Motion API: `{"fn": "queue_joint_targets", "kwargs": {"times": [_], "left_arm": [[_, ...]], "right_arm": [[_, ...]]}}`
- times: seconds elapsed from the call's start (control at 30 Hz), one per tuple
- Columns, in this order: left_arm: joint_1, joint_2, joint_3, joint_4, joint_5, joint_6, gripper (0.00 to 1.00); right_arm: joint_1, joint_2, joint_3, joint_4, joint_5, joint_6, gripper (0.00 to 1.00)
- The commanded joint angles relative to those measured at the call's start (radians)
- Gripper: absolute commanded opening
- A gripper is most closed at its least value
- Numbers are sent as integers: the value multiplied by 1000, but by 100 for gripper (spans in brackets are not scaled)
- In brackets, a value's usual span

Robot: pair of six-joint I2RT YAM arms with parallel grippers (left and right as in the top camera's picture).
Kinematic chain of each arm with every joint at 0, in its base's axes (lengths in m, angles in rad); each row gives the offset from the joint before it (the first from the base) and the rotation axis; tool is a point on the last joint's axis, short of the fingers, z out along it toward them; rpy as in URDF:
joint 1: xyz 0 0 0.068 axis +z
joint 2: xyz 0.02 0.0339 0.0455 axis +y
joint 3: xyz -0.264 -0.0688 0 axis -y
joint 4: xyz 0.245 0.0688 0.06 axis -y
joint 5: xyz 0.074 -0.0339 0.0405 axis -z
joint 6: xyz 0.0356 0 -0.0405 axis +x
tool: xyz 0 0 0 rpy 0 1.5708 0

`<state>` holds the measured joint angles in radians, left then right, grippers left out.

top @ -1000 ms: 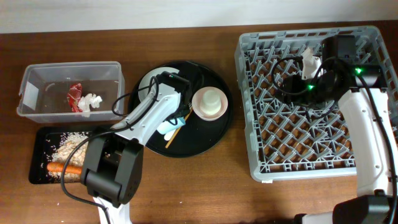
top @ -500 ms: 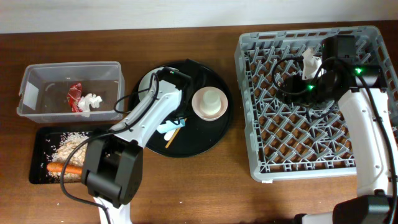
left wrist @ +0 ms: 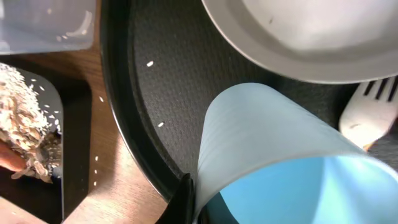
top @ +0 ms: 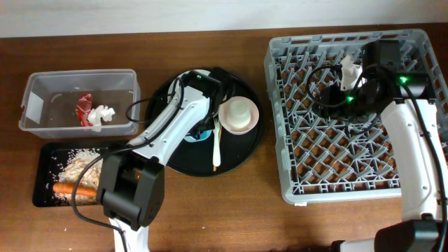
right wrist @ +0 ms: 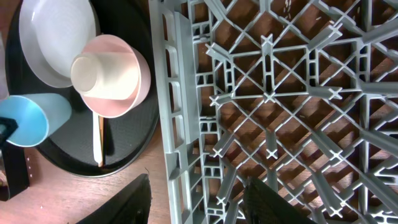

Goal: Sort waste into correct bins and load items into the dishwasher rack
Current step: 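Grasp the light-blue cup with the left gripper and lift it, then hand the light-blue cup from the left gripper to the right gripper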

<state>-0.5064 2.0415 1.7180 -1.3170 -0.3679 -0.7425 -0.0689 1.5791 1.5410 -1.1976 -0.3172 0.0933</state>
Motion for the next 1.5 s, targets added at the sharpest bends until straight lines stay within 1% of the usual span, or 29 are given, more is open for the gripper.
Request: {"fn": "queue_joint_targets", "kwargs": {"times": [0.0,0.03,0.07,0.1,0.13,0.17,0.2,0.23,0.27,0.3,0.33,0.37,0.43,0.47,0.5,0.53,0.57,0.63,0.7,0.77,0.9,1.07,1.17,1.23,1.3,1.33,1.4,1.43,1.47], "left_arm": [[32,4,98,-66,-14,53,0],[43,2,120,-79,-15,78,0],[85,-21,160,-114,-14,149,0],[119,-43,169,-122,-14,312,0],[142,-56,169,-128,-12,333,0],[175,-71,169,-127,44,354,0],[200,-86,169,-75,151,472,0],[226,-105,169,-6,318,603,0],[248,-118,169,30,467,684,0],[330,-138,169,82,964,920,0],[365,-139,169,82,1137,994,0],[467,-139,169,47,1465,1189,0],[566,-138,167,-41,1771,1429,0],[628,-138,167,-203,1920,1658,0],[647,-138,164,-317,1935,1774,0],[643,-138,153,-371,1915,1836,0],[615,-139,120,-364,1914,1838,0],[579,-139,89,-347,1928,1875,0],[539,-139,56,-295,1942,1875,0],[493,-138,42,-265,1942,1874,0],[440,-138,42,-215,1939,1874,0],[409,-138,31,-203,1891,1873,0],[404,-138,31,-198,1890,1873,0],[397,-138,31,-198,1889,1873,0],[395,-138,31,-197,1874,1873,0],[398,-138,31,-198,1857,1873,0],[390,-138,31,-198,1817,1873,2],[398,-138,31,-186,1781,1873,8],[400,-138,31,-169,1760,1859,9]], "right_arm": [[-5,-17,6,-3,9,-11,51],[-5,-17,6,-3,9,-11,51],[-5,-17,6,-3,9,-11,51],[-5,-17,6,-3,9,-11,51],[-5,-17,6,-3,9,-10,57],[-4,-17,6,-4,8,-10,63],[-5,-17,6,-16,8,-10,67],[-5,-17,6,-29,8,-10,68],[-5,-17,6,-45,8,-11,72],[-4,-17,6,-64,8,-12,80],[-4,-17,6,-75,-64,-94,81],[-4,-17,6,-85,-192,-193,81],[-3,-17,6,-88,-328,-255,81],[-3,-17,6,-89,-498,-340,81],[-3,-17,6,-90,-628,-412,81],[-1,-17,6,-89,-765,-486,81],[29,-17,6,-80,-863,-535,81],[111,-17,6,-20,-865,-533,81],[188,-16,6,70,-877,-505,84],[250,-8,6,186,-876,-451,84],[329,-5,6,254,-880,-451,87],[394,-5,6,361,-880,-451,86],[399,-2,6,393,-885,-448,77],[399,-2,6,411,-883,-421,61],[399,-2,6,421,-883,-421,54],[399,-2,6,429,-884,-421,43],[399,-2,6,439,-883,-420,40],[397,-2,6,439,-883,-420,39],[391,-2,6,439,-883,-420,36]]}}
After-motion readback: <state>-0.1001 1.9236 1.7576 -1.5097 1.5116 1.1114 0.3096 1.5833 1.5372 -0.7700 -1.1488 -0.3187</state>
